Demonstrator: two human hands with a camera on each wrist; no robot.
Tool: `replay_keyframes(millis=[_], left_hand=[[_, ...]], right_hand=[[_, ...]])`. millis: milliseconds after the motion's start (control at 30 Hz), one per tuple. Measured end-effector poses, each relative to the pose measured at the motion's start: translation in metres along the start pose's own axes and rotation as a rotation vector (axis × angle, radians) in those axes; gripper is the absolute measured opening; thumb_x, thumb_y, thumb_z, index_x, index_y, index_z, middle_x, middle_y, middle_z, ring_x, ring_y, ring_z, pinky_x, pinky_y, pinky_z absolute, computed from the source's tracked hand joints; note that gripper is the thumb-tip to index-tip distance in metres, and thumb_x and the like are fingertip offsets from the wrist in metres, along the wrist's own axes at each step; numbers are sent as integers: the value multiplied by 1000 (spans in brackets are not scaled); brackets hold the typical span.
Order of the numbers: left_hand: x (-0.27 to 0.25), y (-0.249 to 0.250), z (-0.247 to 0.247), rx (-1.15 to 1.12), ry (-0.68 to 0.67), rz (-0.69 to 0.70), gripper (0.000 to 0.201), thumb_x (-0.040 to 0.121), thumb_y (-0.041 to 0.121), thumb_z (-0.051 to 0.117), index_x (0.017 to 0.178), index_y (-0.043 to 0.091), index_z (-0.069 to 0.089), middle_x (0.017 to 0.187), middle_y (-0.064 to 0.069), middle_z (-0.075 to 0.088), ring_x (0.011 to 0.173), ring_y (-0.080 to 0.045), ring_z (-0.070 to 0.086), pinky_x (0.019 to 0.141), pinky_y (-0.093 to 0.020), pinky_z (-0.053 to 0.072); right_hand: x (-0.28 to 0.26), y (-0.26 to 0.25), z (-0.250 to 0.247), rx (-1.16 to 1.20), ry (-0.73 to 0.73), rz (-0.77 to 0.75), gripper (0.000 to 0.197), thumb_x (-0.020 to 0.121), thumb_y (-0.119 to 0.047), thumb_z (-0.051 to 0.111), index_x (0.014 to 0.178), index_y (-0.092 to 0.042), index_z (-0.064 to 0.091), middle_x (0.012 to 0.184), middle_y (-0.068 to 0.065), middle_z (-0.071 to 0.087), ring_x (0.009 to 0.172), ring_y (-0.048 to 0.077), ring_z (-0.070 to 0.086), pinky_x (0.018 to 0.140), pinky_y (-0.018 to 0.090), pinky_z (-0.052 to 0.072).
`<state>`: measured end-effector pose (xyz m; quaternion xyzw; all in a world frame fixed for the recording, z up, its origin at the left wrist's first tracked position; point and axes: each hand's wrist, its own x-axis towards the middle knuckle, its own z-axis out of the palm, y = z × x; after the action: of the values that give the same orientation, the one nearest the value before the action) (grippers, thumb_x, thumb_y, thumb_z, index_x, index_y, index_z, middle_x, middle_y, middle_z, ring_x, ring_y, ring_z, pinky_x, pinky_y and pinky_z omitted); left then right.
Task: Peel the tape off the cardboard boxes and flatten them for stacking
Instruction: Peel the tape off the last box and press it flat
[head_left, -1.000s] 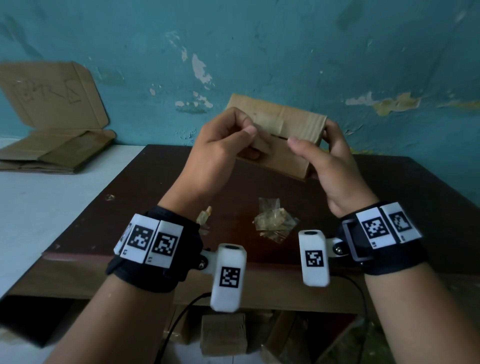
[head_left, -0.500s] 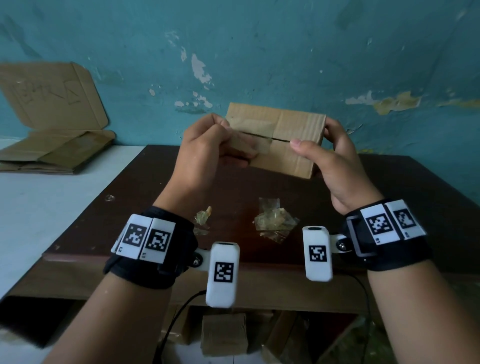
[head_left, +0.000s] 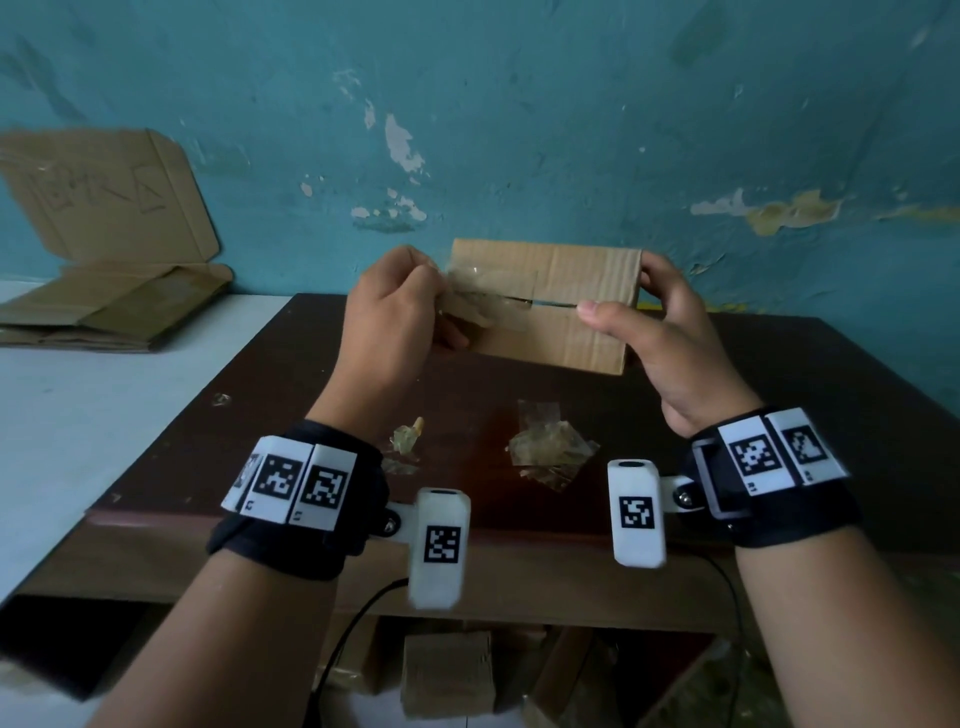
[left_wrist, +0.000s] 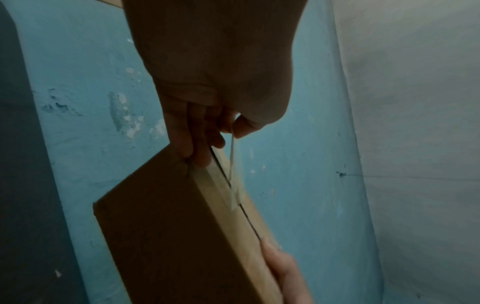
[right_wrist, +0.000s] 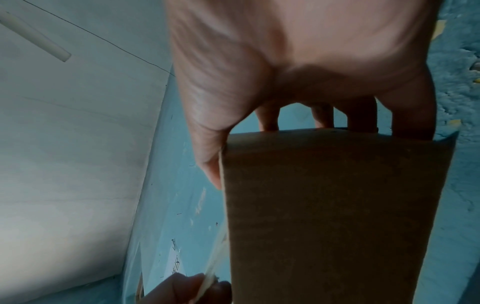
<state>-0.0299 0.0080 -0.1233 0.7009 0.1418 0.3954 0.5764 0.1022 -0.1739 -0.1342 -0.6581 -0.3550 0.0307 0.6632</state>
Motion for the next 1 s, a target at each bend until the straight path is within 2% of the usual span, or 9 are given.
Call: replay_keyframes(millis=[100, 167, 300, 467, 633, 700, 767, 900, 1000], left_hand=[[2, -6, -1, 194, 63, 65, 20, 92, 9, 46, 74, 12, 52, 51, 2, 56, 45, -19, 58, 48, -31, 41], [3, -8, 0, 250, 78, 77, 18, 92, 13, 46, 76, 9, 54, 52, 2, 56, 48, -18, 54, 49, -34, 41], [2, -9, 1, 306, 75, 66, 20, 86, 24, 44, 78, 9, 53, 71, -17, 64, 62, -27, 55, 60, -50, 50], [3, -5, -5, 249, 81, -24, 16, 92, 18, 40, 82, 17, 52, 83, -14, 74, 78, -38, 70, 60, -58, 59], [3, -4, -8, 189, 45, -45, 17, 86, 34, 43, 84, 20, 53, 104, -31, 67, 90, -51, 66, 62, -66, 58], [2, -3, -7, 151, 38, -60, 17, 87, 34, 43, 85, 19, 53, 107, -33, 65, 91, -52, 66, 62, -62, 60], [2, -1, -6, 88, 27, -90, 16, 91, 29, 43, 85, 16, 52, 107, -37, 63, 88, -52, 67, 56, -49, 61], [6, -7, -6, -45, 48, -134, 20, 105, 13, 39, 87, 14, 49, 74, -12, 67, 61, -23, 71, 49, -34, 56], [7, -8, -7, -92, 44, -149, 19, 106, 13, 37, 91, 13, 49, 81, -14, 68, 59, -20, 69, 48, -33, 55]], right_hand=[[1, 1, -1, 11, -11, 2, 45, 70, -33, 77, 113, -32, 62, 91, -29, 69, 93, -4, 67, 76, 20, 54], [1, 2, -1, 19, -18, 3, 44, 71, -32, 77, 112, -32, 62, 92, -28, 69, 93, -3, 68, 73, 18, 54], [2, 3, -4, 37, -18, 10, 46, 71, -33, 76, 115, -31, 62, 102, -17, 68, 93, -3, 68, 70, 15, 54], [4, 4, -9, 62, -1, 41, 46, 70, -35, 76, 114, -32, 63, 111, -9, 68, 99, 7, 70, 76, 27, 56], [4, 4, -14, 55, -6, 49, 39, 73, -34, 74, 110, -37, 63, 114, -8, 68, 101, 9, 70, 81, 33, 55], [4, 4, -15, 51, -17, 55, 38, 73, -34, 74, 109, -38, 63, 114, -8, 68, 100, 8, 70, 82, 33, 55], [4, 3, -16, 55, -16, 59, 36, 73, -33, 74, 107, -39, 64, 114, -8, 68, 98, 6, 70, 81, 32, 55], [4, 4, -16, 61, -5, 63, 36, 74, -31, 74, 108, -37, 65, 117, -2, 69, 100, 9, 71, 83, 34, 55], [4, 4, -16, 70, -5, 70, 36, 75, -31, 74, 109, -36, 65, 117, -3, 69, 101, 10, 71, 83, 34, 56]])
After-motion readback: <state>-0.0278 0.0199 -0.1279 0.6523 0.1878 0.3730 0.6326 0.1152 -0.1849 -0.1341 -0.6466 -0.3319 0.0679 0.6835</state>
